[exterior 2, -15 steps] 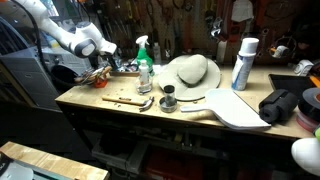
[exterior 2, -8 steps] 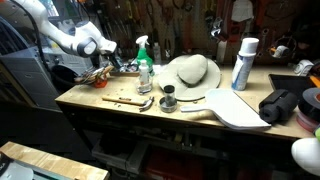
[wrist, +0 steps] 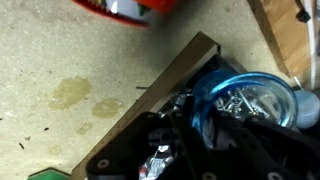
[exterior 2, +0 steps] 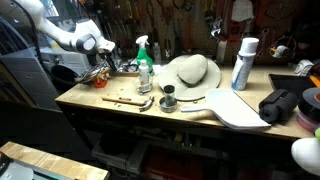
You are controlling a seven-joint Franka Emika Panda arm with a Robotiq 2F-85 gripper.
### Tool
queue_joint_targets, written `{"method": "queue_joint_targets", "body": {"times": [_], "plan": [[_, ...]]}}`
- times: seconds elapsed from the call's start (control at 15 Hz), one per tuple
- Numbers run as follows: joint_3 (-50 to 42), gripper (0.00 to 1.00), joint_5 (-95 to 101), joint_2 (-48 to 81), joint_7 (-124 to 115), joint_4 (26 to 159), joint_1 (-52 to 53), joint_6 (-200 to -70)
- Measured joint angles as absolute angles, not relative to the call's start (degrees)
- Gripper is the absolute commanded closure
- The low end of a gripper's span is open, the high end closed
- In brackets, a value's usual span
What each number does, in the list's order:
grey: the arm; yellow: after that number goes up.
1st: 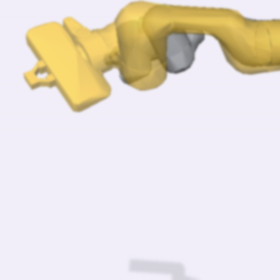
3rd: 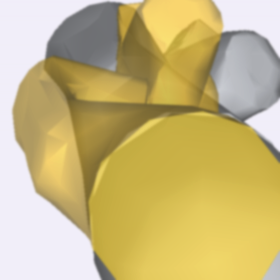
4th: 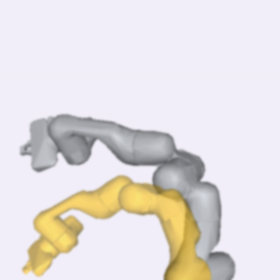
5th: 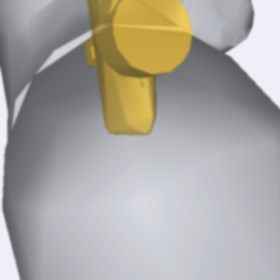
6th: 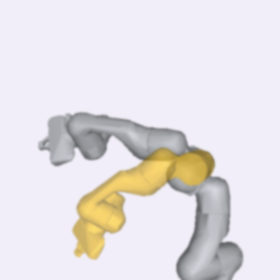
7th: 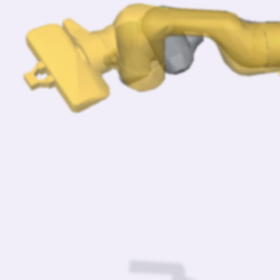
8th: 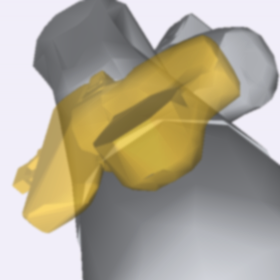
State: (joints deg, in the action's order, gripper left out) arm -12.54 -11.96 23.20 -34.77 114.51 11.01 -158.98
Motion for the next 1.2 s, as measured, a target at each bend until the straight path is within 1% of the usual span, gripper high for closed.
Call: {"method": "queue_joint_targets", "body": {"times": [0.07, 0.13, 0.2, 0.33, 0.4, 0.73, 0.8, 1.0, 1.2], "plan": [[-12.6, 0.96, -11.1, 23.2, -35.5, 114.3, 11.0, -158.5], [-12.6, 0.63, -10.2, 23.2, -36.3, 114.1, 11.0, -158.1], [-12.6, 0.61, -9.2, 23.2, -37.3, 114.0, 11.0, -157.8], [-12.5, 0.49, -7.8, 23.2, -39.1, 113.8, 11.0, -157.0], [-12.5, 0.40, -7.5, 23.2, -39.5, 113.8, 11.0, -156.6], [-10.5, 0.02, -8.1, 22.1, -39.7, 113.8, 9.5, -154.7], [-9.6, 0.00, -8.7, 21.4, -39.5, 113.8, 8.7, -154.2], [-7.0, 0.00, -12.2, 17.9, -37.6, 113.7, 5.4, -149.9], [-6.9, 0.00, -12.4, 13.8, -34.5, 113.3, 2.2, -139.1]]}}
